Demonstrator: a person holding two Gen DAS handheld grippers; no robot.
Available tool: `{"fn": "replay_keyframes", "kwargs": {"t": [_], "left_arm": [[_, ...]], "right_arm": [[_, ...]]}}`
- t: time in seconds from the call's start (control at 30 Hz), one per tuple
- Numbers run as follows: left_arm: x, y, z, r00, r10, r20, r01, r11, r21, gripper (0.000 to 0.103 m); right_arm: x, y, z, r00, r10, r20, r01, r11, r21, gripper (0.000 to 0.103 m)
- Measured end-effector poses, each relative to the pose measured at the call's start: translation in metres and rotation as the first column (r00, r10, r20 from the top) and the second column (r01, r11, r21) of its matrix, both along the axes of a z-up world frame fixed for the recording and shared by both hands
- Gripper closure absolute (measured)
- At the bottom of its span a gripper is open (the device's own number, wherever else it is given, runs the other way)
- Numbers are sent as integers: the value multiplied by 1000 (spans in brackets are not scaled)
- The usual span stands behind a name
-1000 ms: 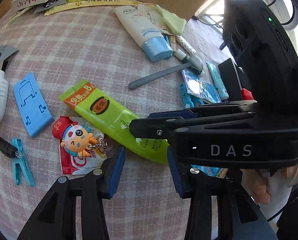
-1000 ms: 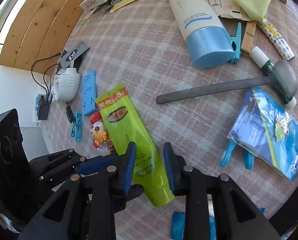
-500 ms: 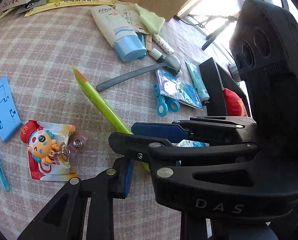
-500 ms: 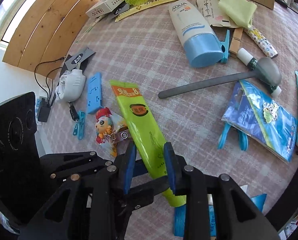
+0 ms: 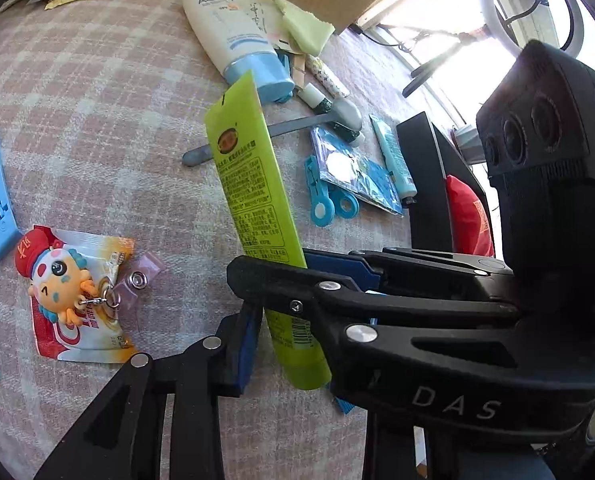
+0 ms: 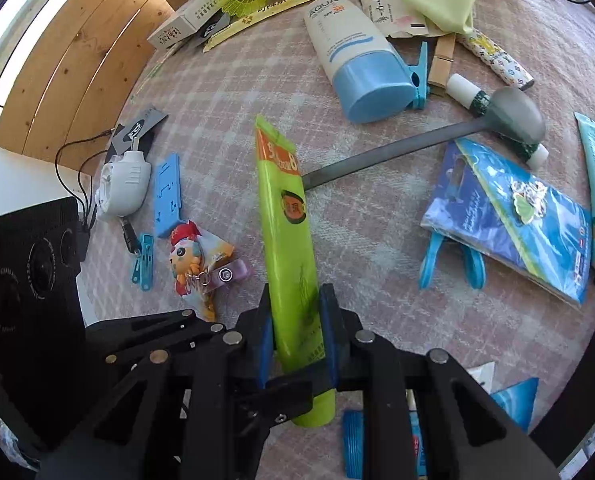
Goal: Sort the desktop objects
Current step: 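Carry the lime-green tube into the tray and open the right gripper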
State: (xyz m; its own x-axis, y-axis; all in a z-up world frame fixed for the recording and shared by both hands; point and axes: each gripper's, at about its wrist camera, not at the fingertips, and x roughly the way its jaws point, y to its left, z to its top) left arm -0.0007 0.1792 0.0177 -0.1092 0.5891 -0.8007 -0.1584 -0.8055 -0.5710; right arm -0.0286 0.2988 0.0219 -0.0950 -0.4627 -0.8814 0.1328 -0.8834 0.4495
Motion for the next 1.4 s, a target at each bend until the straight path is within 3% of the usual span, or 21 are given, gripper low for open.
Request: {"fn": "replay_keyframes", "kwargs": {"t": [0.17,0.33,0.5,0.73,0.83,0.97,1.07,1.23,1.4], "left_arm": [[7,33,35,993,-96,-69,96,995,0,74],[7,96,60,969,-210,-129,212,977,0,74],[27,154,77,924,-349,-154,355,935,15,74],[53,235,92,841,-510,-180,520,854,7,74],[66,246,96,820,-546,-171,552,834,-13,74],[72,257,94,800,-577,-167,577,815,-53,74],[71,248,97,798,-583,-151,582,811,-56,74],[52,226,97,841,-514,-168,511,857,-66,73],[20,184,96,879,-425,-215,406,905,-128,73]], "right_arm": [[20,31,36,992,-77,-98,78,997,9,82],[48,85,64,955,-241,-173,245,969,4,82],[85,147,83,903,-382,-197,392,920,15,82],[137,210,98,813,-536,-228,553,833,18,82],[148,222,96,793,-570,-218,587,809,21,82],[152,224,92,793,-572,-211,593,804,46,82],[152,225,90,802,-565,-195,584,810,57,82],[145,229,98,782,-584,-219,613,785,93,71],[117,214,110,805,-532,-264,569,817,89,71]]}}
